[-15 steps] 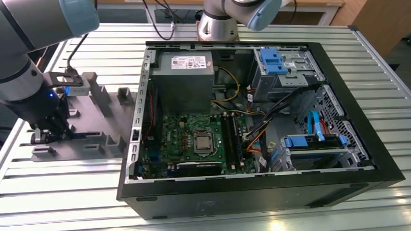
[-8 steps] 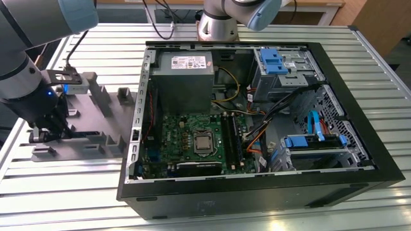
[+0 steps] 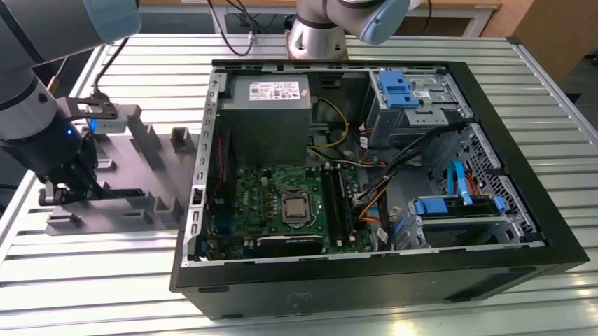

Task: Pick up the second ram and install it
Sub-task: 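Pick up the second ram and move it above second insertion slot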

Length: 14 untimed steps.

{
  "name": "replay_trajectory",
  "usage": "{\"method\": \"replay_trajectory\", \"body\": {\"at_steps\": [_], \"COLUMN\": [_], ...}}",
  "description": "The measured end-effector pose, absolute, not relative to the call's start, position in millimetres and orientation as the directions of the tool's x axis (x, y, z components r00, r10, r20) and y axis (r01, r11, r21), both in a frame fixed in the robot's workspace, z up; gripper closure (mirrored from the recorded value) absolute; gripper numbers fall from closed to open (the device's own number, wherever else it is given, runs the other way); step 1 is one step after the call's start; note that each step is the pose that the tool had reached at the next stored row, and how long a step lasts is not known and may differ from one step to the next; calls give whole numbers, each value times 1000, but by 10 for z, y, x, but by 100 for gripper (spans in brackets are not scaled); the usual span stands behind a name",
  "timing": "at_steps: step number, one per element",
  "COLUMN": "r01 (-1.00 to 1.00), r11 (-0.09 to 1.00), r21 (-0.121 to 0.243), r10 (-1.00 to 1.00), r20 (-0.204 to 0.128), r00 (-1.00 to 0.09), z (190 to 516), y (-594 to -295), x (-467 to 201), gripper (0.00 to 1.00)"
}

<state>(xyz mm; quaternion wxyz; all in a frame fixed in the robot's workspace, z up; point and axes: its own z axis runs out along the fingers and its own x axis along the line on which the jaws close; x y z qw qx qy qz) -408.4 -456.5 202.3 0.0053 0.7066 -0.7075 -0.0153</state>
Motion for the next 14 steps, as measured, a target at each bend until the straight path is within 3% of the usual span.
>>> {"method": "replay_trajectory", "body": {"at_steps": [14], "r01": [-1000], "r11": [1], "r21": [29], "r10": [-1000], "r20": [-14], "r00": [-1], "z": [2093], "y": [-4565], "x": [-4084], "gripper": [86]}}
